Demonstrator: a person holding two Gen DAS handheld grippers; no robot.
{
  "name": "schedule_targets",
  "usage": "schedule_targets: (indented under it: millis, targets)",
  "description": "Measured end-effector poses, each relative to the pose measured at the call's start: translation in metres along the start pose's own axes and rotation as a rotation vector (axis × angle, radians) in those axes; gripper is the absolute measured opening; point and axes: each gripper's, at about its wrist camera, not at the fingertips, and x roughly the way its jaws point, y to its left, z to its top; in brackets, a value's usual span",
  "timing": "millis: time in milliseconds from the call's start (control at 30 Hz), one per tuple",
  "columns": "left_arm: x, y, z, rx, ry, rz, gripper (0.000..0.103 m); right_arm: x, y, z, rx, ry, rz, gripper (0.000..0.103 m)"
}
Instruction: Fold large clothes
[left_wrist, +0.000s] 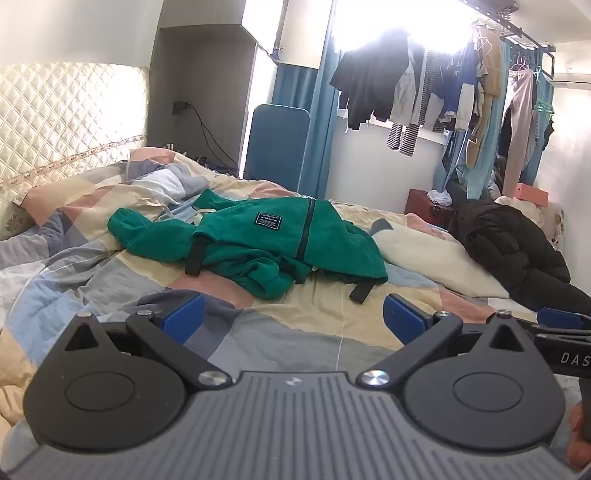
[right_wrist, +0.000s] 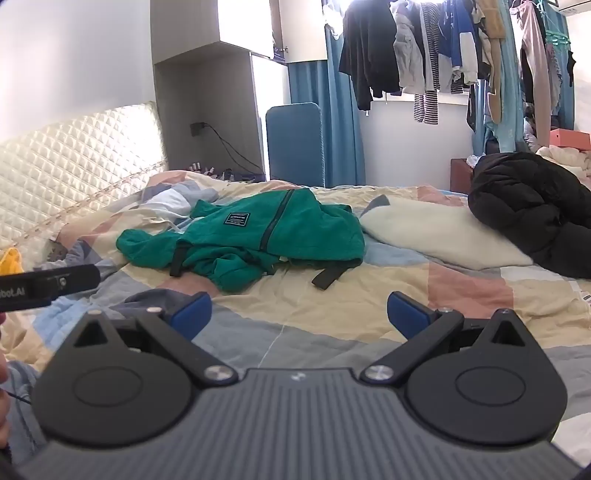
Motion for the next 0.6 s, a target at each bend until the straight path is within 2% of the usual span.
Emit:
schedule_targets:
  millis: [600]
  targets:
    - [-0.004,0.002,0.000,-0.006,-0.014,0.003,0.103,-0.001,-0.007,-0.003,0.016,0.006,-0.008,0.103]
